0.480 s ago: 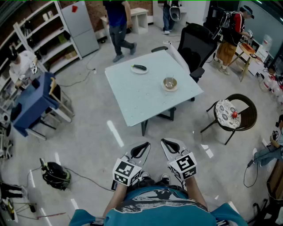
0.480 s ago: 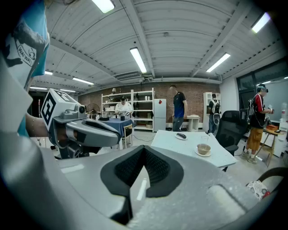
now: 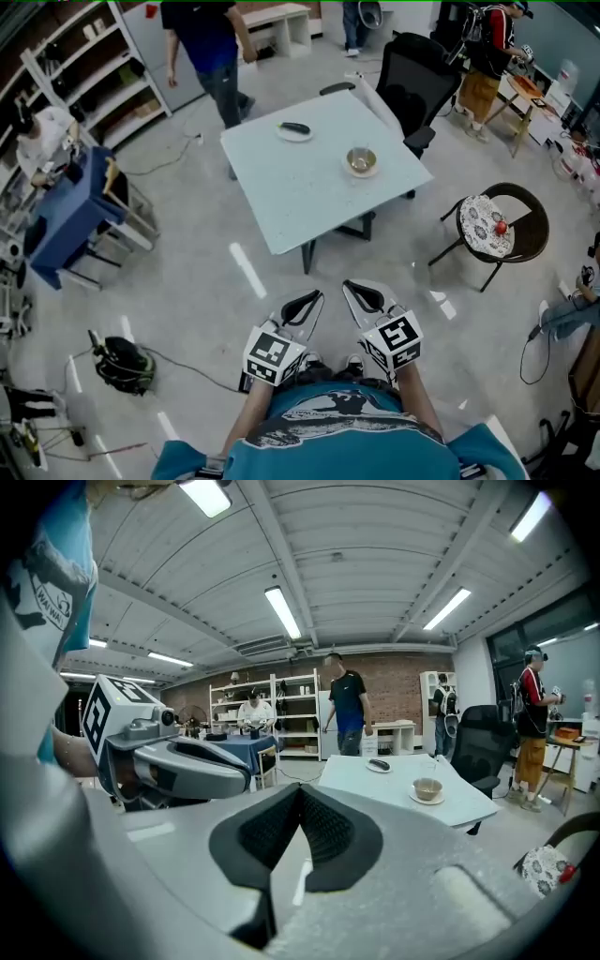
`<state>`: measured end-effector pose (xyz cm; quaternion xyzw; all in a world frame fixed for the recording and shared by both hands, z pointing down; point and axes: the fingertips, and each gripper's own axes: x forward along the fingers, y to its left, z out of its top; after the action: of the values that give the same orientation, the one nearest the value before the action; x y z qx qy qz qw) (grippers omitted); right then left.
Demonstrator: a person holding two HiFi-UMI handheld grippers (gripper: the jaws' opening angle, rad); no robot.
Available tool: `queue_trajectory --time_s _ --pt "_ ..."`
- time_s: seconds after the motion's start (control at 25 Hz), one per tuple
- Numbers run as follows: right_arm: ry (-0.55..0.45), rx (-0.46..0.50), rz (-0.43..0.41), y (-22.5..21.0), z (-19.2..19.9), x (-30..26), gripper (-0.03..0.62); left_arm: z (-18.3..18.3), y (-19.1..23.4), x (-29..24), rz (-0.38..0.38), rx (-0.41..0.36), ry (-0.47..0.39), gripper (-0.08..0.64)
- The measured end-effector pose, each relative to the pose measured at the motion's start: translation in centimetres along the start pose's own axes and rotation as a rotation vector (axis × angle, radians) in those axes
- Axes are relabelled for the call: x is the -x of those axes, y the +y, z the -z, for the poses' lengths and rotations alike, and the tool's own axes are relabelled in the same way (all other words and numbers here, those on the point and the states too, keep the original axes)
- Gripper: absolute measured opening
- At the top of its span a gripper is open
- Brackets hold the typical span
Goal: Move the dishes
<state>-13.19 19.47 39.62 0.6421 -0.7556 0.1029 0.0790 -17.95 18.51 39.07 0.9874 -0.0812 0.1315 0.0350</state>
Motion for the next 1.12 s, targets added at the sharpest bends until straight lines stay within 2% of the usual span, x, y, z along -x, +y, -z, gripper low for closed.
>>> queue_trajectory --time_s 0.32,0.64,1.12 --pt "-0.010 -0.052 -0.003 0.6 0.1 -0.5 0.002 0.6 0.1 1.1 0.008 -0.009 0.016 0.034" --pt "-0.007 -0.051 0.004 2.1 -0.1 -2.1 0.002 0.6 1.4 2.2 0.030 -0.026 0.009 0.034" --pt "0.050 -0.085 0.101 4.0 1.7 -0.6 0.002 1.8 0.9 3.8 0.121 -0.026 0.013 0.034"
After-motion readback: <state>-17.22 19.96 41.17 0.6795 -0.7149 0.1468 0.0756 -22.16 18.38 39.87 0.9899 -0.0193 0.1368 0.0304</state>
